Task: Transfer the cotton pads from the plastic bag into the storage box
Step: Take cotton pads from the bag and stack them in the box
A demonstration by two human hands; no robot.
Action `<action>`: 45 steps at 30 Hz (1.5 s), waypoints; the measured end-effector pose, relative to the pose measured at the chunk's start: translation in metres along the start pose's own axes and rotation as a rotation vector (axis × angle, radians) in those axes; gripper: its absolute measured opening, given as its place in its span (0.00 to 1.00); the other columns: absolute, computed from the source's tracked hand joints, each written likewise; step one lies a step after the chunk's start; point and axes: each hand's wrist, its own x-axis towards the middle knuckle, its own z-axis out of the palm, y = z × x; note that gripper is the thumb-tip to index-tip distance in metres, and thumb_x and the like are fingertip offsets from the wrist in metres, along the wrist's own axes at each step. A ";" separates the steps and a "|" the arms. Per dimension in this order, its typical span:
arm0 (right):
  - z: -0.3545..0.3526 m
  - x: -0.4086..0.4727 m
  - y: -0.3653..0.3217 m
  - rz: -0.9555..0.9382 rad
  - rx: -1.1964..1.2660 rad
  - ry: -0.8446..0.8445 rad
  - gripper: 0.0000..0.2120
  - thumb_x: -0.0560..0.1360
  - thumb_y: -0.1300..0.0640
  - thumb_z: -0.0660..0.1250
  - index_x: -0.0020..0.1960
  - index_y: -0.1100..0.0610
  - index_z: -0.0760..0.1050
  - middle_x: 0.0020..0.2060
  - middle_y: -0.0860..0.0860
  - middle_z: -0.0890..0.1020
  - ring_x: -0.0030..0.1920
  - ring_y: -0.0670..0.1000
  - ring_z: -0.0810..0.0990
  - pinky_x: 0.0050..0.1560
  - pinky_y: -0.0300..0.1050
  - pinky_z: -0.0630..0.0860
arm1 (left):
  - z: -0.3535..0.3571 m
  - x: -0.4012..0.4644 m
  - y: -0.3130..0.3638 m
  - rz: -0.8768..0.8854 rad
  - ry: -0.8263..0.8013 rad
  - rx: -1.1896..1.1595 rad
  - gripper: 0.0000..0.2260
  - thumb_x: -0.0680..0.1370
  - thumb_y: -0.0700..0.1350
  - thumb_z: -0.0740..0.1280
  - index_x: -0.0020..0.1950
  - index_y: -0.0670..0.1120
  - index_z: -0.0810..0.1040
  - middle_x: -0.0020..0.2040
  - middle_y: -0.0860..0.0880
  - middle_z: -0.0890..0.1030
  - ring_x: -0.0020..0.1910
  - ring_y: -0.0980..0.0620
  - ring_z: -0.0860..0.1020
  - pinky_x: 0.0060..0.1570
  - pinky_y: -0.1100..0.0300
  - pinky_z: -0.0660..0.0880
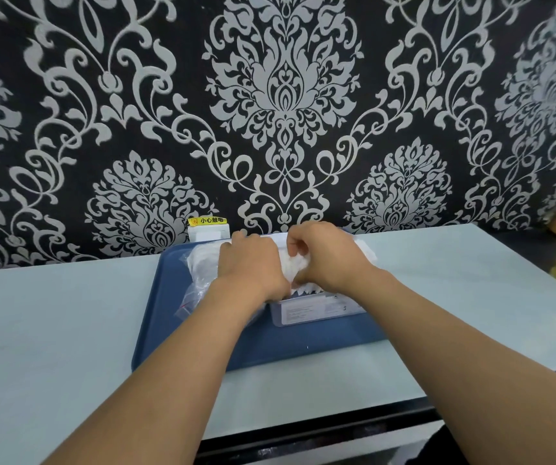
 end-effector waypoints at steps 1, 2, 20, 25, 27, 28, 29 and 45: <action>0.001 0.000 0.000 0.003 0.037 0.005 0.24 0.55 0.55 0.83 0.42 0.47 0.72 0.39 0.43 0.76 0.42 0.50 0.76 0.39 0.46 0.75 | 0.001 0.002 0.001 -0.029 0.035 -0.006 0.25 0.66 0.62 0.77 0.55 0.47 0.79 0.56 0.48 0.78 0.60 0.46 0.72 0.50 0.57 0.68; 0.001 -0.001 0.001 0.004 0.075 0.004 0.24 0.55 0.56 0.83 0.43 0.47 0.73 0.39 0.43 0.76 0.42 0.49 0.76 0.39 0.46 0.76 | 0.001 0.005 0.002 -0.055 0.057 -0.020 0.27 0.64 0.62 0.79 0.54 0.47 0.80 0.54 0.48 0.80 0.58 0.46 0.74 0.47 0.58 0.68; -0.030 -0.035 -0.011 0.000 0.239 -0.031 0.08 0.71 0.63 0.68 0.41 0.54 0.86 0.34 0.45 0.85 0.35 0.41 0.80 0.42 0.40 0.78 | -0.027 -0.015 -0.062 0.068 0.226 -0.730 0.15 0.80 0.58 0.66 0.59 0.50 0.79 0.55 0.54 0.81 0.53 0.53 0.79 0.52 0.57 0.75; -0.030 -0.063 -0.090 -0.232 0.378 -0.213 0.12 0.73 0.64 0.65 0.47 0.56 0.87 0.32 0.42 0.84 0.32 0.42 0.79 0.38 0.33 0.74 | -0.005 -0.022 -0.113 -0.088 0.293 -0.878 0.16 0.82 0.55 0.61 0.66 0.51 0.78 0.65 0.52 0.78 0.64 0.51 0.76 0.62 0.53 0.71; -0.011 -0.059 -0.096 -0.255 0.139 -0.245 0.14 0.74 0.60 0.61 0.50 0.54 0.85 0.42 0.49 0.86 0.42 0.50 0.81 0.47 0.44 0.78 | 0.008 -0.023 -0.112 -0.041 0.125 -0.907 0.19 0.82 0.57 0.61 0.71 0.54 0.75 0.71 0.53 0.73 0.69 0.53 0.71 0.68 0.52 0.67; -0.004 -0.054 -0.094 -0.231 0.037 -0.239 0.14 0.75 0.59 0.60 0.51 0.54 0.83 0.46 0.53 0.85 0.47 0.56 0.81 0.49 0.49 0.78 | 0.011 -0.025 -0.110 -0.024 0.056 -0.913 0.21 0.81 0.58 0.61 0.74 0.55 0.72 0.74 0.54 0.70 0.71 0.54 0.69 0.72 0.51 0.64; -0.001 -0.050 -0.090 -0.203 -0.038 -0.225 0.13 0.77 0.59 0.59 0.53 0.53 0.81 0.49 0.55 0.84 0.50 0.59 0.80 0.49 0.51 0.78 | 0.013 -0.026 -0.109 -0.015 0.009 -0.903 0.23 0.81 0.58 0.61 0.76 0.56 0.69 0.76 0.55 0.67 0.74 0.54 0.66 0.75 0.50 0.61; 0.005 -0.023 -0.074 -0.217 -0.383 0.046 0.24 0.72 0.49 0.75 0.67 0.43 0.75 0.51 0.51 0.67 0.55 0.56 0.68 0.51 0.48 0.71 | 0.020 -0.021 -0.121 -0.005 -0.079 -0.836 0.17 0.76 0.58 0.70 0.59 0.49 0.78 0.54 0.52 0.80 0.54 0.53 0.78 0.55 0.57 0.74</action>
